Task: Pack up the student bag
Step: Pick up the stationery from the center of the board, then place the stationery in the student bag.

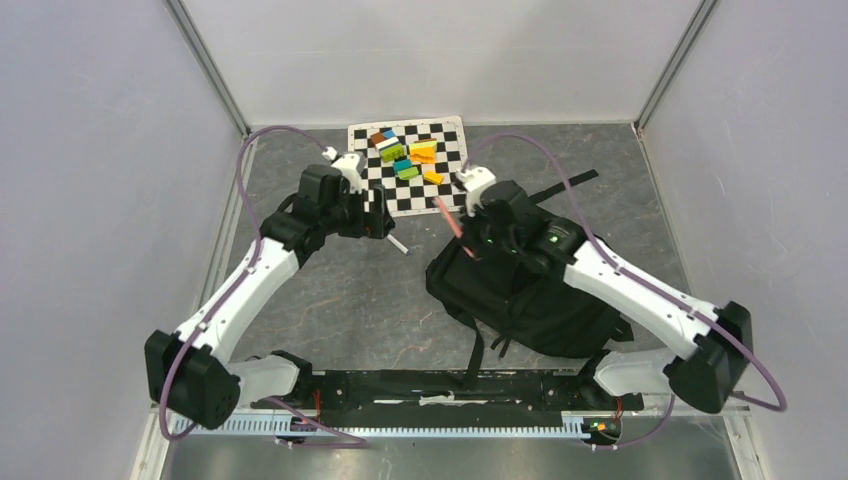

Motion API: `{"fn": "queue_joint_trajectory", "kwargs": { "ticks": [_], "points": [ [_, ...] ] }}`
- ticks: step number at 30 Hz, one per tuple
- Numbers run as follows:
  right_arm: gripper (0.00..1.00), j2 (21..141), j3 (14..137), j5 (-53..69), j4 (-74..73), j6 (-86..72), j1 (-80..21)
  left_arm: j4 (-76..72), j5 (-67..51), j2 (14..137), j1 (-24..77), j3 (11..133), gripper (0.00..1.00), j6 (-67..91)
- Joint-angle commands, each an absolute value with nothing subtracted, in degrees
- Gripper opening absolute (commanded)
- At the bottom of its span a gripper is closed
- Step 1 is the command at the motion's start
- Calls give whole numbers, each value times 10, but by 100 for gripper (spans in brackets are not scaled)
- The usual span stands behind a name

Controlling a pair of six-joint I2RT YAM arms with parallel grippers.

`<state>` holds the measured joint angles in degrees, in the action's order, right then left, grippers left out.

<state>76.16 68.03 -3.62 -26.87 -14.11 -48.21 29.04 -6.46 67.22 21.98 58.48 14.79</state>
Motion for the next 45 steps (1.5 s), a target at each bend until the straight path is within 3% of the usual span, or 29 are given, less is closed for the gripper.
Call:
{"fn": "queue_joint_trajectory", "kwargs": {
  "ticks": [1,7,16,45],
  "points": [
    [0,697,624,-72,-411,-140,-431,266,-108,735,231,672,100,176],
    [0,602,582,-122,-556,-152,-377,241,-140,807,232,732,100,206],
    [0,541,524,-113,-642,-186,-362,224,-97,794,232,685,100,198],
    [0,697,548,-107,-491,-150,-359,234,-90,793,232,683,100,189]
  ]
}}
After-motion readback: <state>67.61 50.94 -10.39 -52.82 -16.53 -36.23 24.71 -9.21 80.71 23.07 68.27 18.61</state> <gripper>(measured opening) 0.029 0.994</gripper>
